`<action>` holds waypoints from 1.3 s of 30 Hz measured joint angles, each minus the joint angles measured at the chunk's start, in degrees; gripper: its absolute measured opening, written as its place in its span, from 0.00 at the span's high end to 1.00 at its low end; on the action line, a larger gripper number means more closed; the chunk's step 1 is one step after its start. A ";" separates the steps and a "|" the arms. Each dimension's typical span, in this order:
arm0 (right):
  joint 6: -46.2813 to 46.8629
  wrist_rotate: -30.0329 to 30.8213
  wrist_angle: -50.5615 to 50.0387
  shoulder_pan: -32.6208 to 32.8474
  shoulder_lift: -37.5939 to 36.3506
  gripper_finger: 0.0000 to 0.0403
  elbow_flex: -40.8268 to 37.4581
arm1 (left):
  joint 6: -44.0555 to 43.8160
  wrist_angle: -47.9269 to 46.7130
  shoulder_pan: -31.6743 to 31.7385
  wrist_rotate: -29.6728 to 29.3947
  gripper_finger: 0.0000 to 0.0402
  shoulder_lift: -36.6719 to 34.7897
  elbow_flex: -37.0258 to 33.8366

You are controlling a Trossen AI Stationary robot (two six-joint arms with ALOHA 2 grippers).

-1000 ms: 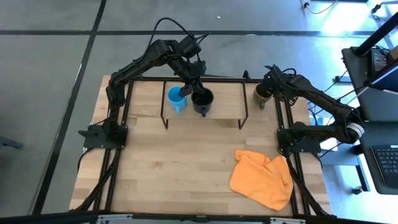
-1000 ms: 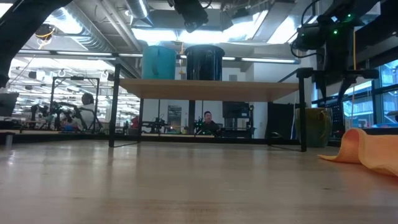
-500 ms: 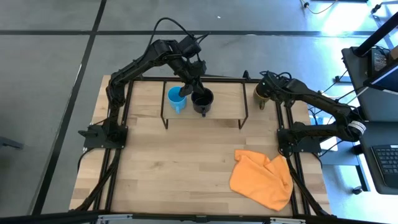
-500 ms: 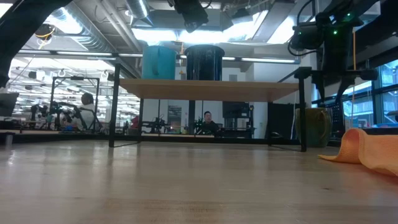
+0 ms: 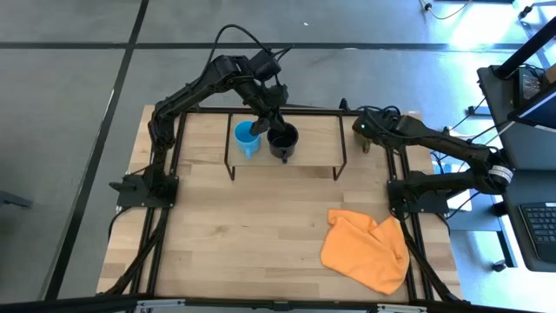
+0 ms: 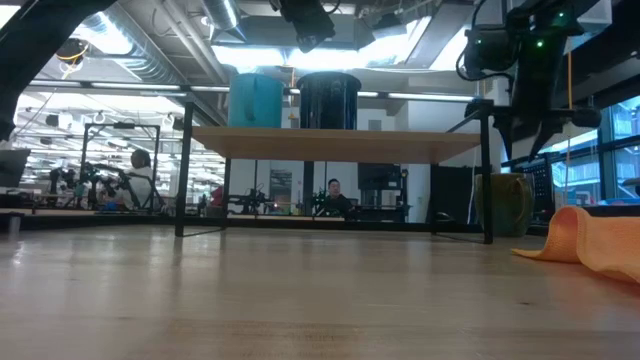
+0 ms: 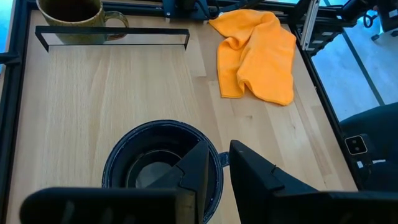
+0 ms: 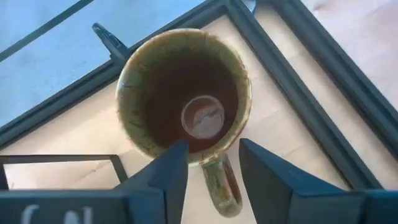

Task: Stack small to large cups/mugs on shelf
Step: Put the brown mug on the shelf

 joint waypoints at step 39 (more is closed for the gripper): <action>-8.39 -8.29 -0.53 -10.31 0.02 0.64 0.04 | 0.94 0.44 0.00 0.00 0.85 0.00 -0.02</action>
